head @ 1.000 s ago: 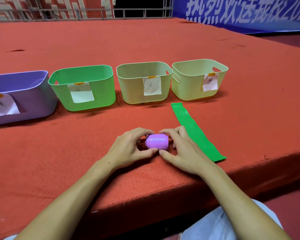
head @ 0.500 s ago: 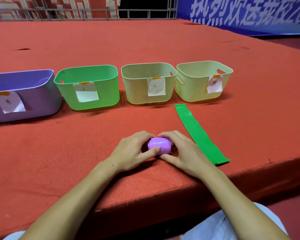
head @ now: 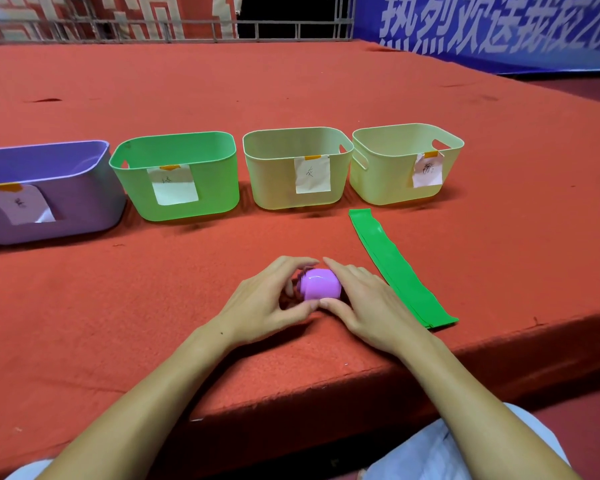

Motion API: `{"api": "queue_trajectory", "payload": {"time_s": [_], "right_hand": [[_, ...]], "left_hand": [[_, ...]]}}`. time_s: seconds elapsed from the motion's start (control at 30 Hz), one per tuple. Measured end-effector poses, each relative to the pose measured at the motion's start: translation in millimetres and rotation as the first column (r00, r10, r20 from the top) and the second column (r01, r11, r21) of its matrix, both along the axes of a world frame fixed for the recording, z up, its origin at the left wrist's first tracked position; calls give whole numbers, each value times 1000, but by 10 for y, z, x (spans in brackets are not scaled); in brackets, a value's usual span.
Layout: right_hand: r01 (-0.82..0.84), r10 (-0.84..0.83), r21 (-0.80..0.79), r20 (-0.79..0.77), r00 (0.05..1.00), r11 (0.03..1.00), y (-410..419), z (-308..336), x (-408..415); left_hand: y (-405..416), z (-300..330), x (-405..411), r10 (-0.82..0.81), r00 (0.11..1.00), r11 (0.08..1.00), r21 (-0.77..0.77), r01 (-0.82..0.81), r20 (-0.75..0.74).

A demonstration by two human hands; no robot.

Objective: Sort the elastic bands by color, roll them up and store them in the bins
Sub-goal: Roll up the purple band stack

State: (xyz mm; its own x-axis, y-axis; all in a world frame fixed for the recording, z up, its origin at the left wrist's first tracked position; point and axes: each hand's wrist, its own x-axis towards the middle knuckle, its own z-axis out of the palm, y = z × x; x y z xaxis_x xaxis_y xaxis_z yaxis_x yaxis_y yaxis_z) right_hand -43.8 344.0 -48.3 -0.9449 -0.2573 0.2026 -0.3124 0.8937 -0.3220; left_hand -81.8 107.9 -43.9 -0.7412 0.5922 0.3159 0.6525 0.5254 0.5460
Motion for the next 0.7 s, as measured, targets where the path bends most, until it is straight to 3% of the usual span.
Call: {"api": "queue_trajectory", "payload": {"time_s": [0.17,0.47,0.7], "right_hand": [[23,-23,10,-18,1000,1000,-40,44,55],[-23,21,-108,-23,1000,994,-111,122,124],[-80,82,-312,-7,997,947,-285,145,79]], "left_hand": [[7,-50,-4,27,997,997,-72,-31,-68],[-88,13,-65,-47,991,984,175,25,123],[-245,145,-129,-55,988,981,192,26,145]]}}
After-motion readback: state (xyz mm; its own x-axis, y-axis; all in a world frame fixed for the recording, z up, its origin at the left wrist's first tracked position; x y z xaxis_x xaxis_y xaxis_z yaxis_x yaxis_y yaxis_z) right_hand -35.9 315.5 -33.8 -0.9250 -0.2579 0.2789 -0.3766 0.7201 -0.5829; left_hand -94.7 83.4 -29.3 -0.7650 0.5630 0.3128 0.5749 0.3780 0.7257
